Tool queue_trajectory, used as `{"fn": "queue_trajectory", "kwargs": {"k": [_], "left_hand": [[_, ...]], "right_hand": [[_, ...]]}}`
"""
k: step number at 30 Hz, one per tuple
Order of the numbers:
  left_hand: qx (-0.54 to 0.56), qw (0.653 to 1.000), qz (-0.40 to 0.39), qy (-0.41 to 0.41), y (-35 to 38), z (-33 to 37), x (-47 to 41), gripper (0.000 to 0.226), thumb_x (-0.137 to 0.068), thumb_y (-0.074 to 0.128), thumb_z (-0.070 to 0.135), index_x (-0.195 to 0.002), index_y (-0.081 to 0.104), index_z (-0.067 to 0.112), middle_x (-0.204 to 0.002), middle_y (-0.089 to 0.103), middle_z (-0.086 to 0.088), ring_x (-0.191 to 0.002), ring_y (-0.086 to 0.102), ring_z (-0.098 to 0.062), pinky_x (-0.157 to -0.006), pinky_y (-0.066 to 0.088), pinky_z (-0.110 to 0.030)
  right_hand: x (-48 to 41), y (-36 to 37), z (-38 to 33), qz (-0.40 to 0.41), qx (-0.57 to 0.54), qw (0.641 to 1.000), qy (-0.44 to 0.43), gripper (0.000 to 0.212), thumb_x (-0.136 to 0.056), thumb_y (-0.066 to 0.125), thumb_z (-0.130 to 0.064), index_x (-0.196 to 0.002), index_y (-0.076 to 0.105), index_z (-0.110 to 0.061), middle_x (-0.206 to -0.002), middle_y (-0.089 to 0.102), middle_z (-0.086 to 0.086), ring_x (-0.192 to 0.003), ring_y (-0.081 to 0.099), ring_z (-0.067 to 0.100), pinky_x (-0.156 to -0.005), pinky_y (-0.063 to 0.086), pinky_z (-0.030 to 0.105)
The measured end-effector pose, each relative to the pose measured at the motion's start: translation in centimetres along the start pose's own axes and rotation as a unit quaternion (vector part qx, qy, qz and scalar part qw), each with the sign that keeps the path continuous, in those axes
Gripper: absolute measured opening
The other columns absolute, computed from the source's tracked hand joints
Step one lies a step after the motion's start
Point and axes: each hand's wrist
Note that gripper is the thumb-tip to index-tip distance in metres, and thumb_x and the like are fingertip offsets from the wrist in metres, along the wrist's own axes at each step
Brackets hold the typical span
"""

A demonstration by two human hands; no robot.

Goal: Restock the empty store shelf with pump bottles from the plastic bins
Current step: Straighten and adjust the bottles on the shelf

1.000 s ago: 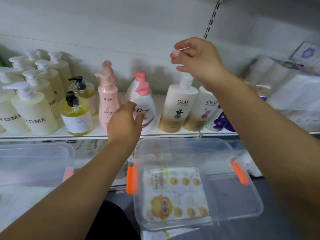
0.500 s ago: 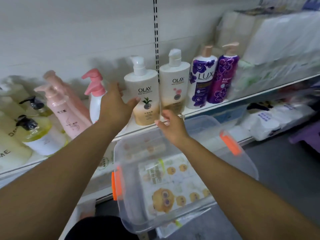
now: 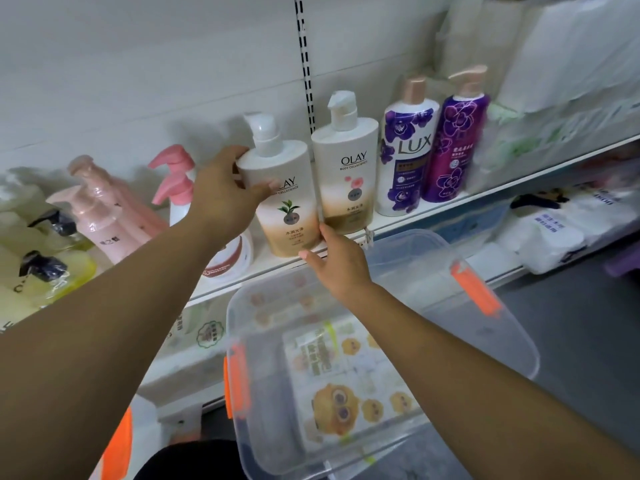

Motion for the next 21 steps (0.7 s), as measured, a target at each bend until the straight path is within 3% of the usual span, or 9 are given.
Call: {"fn": "queue_trajectory", "kwargs": {"k": [6,13,17,21], "left_hand": [[-0.025,0.999,0.008,0.023,-0.2,0.1,0.4,0.051,-0.081,0.080,0.026,-0.126,0.057,0.018,-0.106,0.064,0.002,-0.095,0.065,-0.022,-0.076,0.050,-0.024],[-0.048,0.999,-0.004,0.024,-0.4,0.3,0.8,0.047,-0.085,0.076,0.029,-0.127,0.056,0.018,-0.104,0.062,0.003,-0.094,0.061,-0.019,-0.068,0.043,-0.013],[-0.067,0.998,-0.007,0.019,-0.4,0.4,0.9,0.049,-0.087,0.074,0.031,-0.130,0.053,0.017,-0.107,0.061,0.003,-0.096,0.059,-0.018,-0.068,0.041,-0.017],[-0.173,0.983,0.046,0.047,0.1,0.4,1.4,0.053,-0.085,0.073,0.037,-0.122,0.052,0.006,-0.116,0.056,-0.011,-0.105,0.054,-0.030,-0.079,0.039,-0.033]], "right_hand": [[0.1,-0.2,0.0,-0.026,0.036,0.999,-0.014,0.064,-0.095,0.060,-0.053,-0.148,0.040,-0.023,-0.131,0.065,0.004,-0.120,0.060,0.029,-0.095,0.054,0.046],[0.4,-0.8,-0.2,-0.043,0.067,0.997,-0.021,0.073,-0.097,0.057,-0.055,-0.156,0.032,-0.021,-0.135,0.061,0.008,-0.124,0.057,0.031,-0.095,0.050,0.041],[0.6,-1.7,-0.5,-0.076,0.043,0.996,-0.012,0.074,-0.098,0.057,-0.053,-0.158,0.029,-0.020,-0.147,0.055,0.008,-0.132,0.052,0.031,-0.104,0.047,0.042],[1.4,-3.7,0.8,-0.041,0.017,0.999,-0.028,0.048,-0.099,0.059,-0.045,-0.139,0.053,-0.019,-0.136,0.062,0.007,-0.123,0.058,0.030,-0.098,0.050,0.043]]}}
Point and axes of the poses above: each hand's wrist, its own x-axis away from the middle knuckle, its own y-axis out of the palm, z = x × y
